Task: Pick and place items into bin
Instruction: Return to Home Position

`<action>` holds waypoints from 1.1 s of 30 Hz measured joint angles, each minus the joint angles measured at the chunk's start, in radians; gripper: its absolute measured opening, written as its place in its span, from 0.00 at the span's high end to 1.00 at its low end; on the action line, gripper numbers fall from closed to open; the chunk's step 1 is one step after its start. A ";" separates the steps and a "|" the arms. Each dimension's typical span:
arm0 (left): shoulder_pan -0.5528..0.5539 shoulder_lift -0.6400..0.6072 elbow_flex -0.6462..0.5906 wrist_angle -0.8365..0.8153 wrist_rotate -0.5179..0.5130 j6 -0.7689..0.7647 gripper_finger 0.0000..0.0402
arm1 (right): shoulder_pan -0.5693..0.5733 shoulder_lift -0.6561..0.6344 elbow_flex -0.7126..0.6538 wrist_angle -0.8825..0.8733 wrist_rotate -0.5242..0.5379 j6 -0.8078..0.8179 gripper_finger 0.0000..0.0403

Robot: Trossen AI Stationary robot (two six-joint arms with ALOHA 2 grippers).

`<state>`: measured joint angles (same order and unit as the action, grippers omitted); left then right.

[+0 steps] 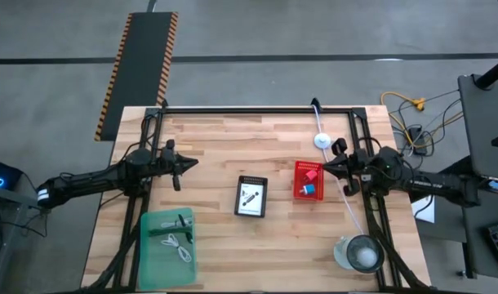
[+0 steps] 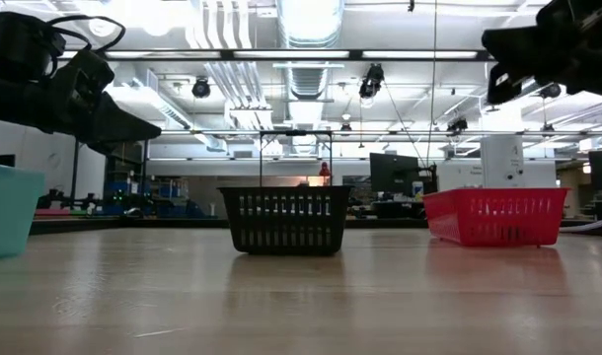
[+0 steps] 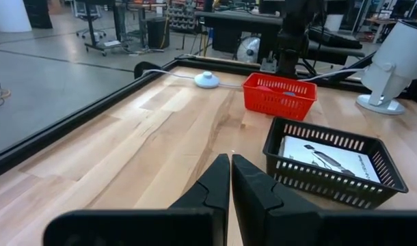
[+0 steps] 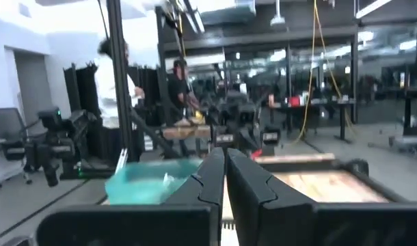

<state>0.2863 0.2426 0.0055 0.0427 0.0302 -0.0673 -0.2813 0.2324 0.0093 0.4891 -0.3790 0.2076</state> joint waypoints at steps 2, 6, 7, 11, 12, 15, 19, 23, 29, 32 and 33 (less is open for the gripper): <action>0.000 -0.001 0.000 0.001 -0.001 0.000 1.00 | 0.000 -0.072 0.001 -0.097 0.000 0.003 0.98; 0.000 -0.001 0.000 0.001 -0.001 0.000 1.00 | 0.000 -0.230 0.032 -0.382 0.013 -0.019 0.98; 0.000 0.000 0.000 0.000 -0.002 0.000 1.00 | -0.001 -0.232 0.046 -0.447 0.015 -0.030 0.98; 0.000 0.009 0.000 0.002 -0.004 0.001 1.00 | 0.000 -0.207 0.107 -0.568 0.015 -0.051 0.98; 0.000 0.010 0.000 0.000 -0.005 0.001 1.00 | 0.000 -0.205 0.113 -0.573 0.015 -0.056 0.98; 0.000 0.017 0.000 0.000 -0.006 0.001 1.00 | -0.001 -0.210 0.126 -0.587 0.015 -0.107 0.98; 0.000 0.026 0.000 0.001 -0.006 0.001 1.00 | -0.001 -0.219 0.117 -0.587 0.017 -0.179 0.98; 0.000 0.033 0.000 0.001 -0.005 0.001 1.00 | 0.000 -0.217 0.095 -0.592 0.075 -0.157 0.98; 0.000 0.045 0.000 0.001 -0.005 0.000 1.00 | 0.000 -0.217 0.085 -0.589 0.092 -0.058 0.98; 0.000 0.045 0.000 0.002 -0.005 0.000 1.00 | 0.000 -0.217 0.085 -0.590 0.092 0.012 0.98; 0.000 0.045 0.000 0.001 -0.005 0.000 1.00 | 0.000 -0.217 0.085 -0.590 0.092 0.023 0.98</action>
<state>0.2863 0.2874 0.0055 0.0441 0.0250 -0.0671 -0.2817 0.0151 0.0948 -0.1005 -0.2872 0.2309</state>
